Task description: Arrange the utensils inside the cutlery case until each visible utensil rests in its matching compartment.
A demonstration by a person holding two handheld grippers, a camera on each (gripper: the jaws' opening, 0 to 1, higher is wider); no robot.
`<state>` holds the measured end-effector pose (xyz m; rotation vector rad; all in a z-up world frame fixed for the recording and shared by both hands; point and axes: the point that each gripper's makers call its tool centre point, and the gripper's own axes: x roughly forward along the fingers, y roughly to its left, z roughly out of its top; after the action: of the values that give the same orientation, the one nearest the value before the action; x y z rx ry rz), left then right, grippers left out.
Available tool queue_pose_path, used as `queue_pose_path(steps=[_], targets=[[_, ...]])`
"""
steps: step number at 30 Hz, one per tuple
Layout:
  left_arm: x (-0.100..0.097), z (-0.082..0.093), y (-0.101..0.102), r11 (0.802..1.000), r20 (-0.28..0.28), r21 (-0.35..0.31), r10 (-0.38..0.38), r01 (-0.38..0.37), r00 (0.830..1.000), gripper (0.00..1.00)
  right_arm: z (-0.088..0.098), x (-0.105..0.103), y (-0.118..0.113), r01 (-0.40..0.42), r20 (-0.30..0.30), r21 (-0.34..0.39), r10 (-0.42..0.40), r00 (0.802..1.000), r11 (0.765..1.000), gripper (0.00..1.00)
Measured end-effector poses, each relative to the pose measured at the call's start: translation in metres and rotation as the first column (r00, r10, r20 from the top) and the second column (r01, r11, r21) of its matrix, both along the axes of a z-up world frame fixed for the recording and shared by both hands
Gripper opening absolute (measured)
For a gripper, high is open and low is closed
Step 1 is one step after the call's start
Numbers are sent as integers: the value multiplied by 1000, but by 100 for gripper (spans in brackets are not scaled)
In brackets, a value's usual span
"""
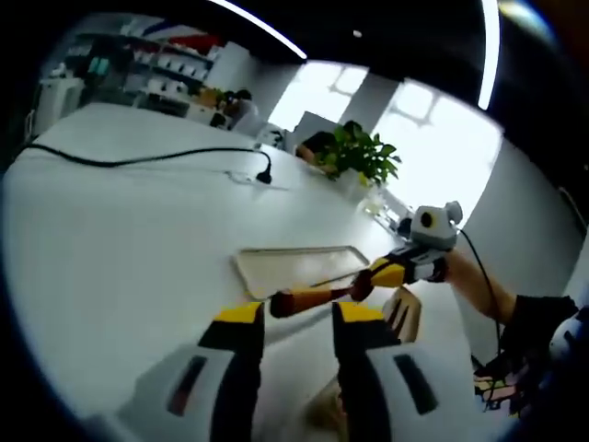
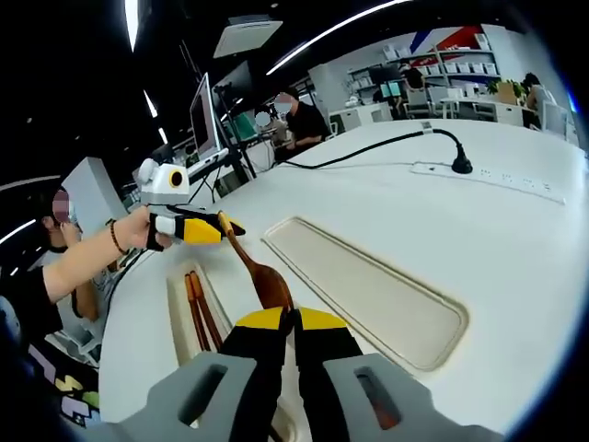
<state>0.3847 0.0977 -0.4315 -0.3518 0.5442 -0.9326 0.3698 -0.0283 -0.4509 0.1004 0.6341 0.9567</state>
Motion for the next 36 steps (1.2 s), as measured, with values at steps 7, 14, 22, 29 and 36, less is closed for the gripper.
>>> queue_pose_path(steps=[7,14,22,29,36], targets=[[1,12,-1,1000,44,-20,-2,3,999,23,11,-3,-1,-2,35,1,2,999,1000,1],[-12,22,-11,997,43,-70,-13,16,999,19,17,-8,-7,-1,61,-9,2,998,1000,1],[-30,22,-16,997,73,-19,-73,74,995,17,24,-26,-14,-30,42,-20,31,999,999,2],[-40,29,-16,993,73,-37,-106,109,992,18,30,-41,-21,-47,33,-36,48,998,998,2],[-46,28,-12,991,75,-67,-113,118,991,18,31,-53,-31,-52,8,-30,52,999,998,2]])
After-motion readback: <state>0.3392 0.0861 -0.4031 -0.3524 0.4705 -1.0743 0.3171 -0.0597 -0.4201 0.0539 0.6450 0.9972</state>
